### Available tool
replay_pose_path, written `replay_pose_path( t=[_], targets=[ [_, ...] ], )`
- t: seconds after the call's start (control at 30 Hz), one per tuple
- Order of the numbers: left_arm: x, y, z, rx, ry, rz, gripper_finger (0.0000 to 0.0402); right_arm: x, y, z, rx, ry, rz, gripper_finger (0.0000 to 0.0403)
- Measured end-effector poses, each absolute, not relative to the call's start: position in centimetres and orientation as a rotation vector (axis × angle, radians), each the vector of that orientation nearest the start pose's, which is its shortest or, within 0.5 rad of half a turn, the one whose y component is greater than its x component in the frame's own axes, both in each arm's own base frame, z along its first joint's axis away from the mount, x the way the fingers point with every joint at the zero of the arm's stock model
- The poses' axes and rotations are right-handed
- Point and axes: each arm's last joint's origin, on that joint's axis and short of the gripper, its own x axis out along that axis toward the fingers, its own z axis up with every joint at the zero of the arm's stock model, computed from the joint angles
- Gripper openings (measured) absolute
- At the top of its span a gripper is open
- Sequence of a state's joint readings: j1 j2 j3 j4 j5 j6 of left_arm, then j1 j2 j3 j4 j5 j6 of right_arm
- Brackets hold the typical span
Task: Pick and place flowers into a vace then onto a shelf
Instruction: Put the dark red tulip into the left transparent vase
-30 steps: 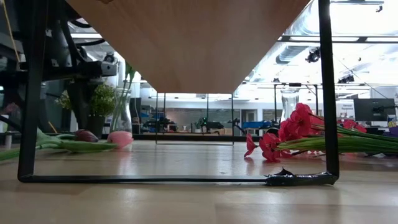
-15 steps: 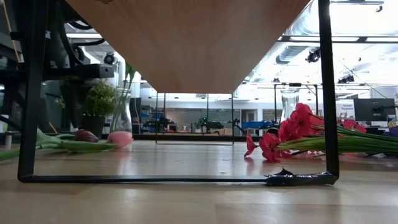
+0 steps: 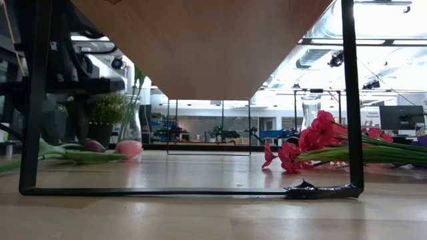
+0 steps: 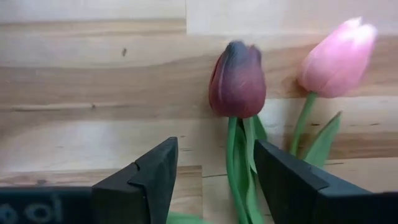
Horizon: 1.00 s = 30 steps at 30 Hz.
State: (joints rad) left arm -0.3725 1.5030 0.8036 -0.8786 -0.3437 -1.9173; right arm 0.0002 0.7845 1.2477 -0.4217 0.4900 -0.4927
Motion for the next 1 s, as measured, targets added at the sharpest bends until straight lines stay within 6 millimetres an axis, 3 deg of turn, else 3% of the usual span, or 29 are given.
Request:
replay_pose_path(
  t=[0.2, 0.4, 0.57, 0.9, 1.0],
  targets=[
    [22.0, -7.7, 14.3, -0.998, 0.949, 1.297, 0.0240, 11.9, -1.4, 45.7, -0.459, 0.077, -0.488, 0.0000],
    [22.2, -7.8, 13.8, -1.015, 0.978, 1.307, 0.0216, 11.9, -1.4, 45.7, -0.452, 0.075, -0.487, 0.0000],
    [22.1, -7.7, 13.8, -1.008, 0.958, 1.328, 0.0168, 11.9, -1.4, 45.7, -0.452, 0.076, -0.487, 0.0000],
    [21.3, -7.3, 14.0, -0.972, 0.904, 1.449, 0.0034, 11.9, -1.3, 45.7, -0.452, 0.077, -0.486, 0.0000],
    [21.1, -7.2, 14.0, -0.961, 0.900, 1.478, 0.0032, 11.9, -1.3, 45.7, -0.452, 0.077, -0.486, 0.0000]
  ],
)
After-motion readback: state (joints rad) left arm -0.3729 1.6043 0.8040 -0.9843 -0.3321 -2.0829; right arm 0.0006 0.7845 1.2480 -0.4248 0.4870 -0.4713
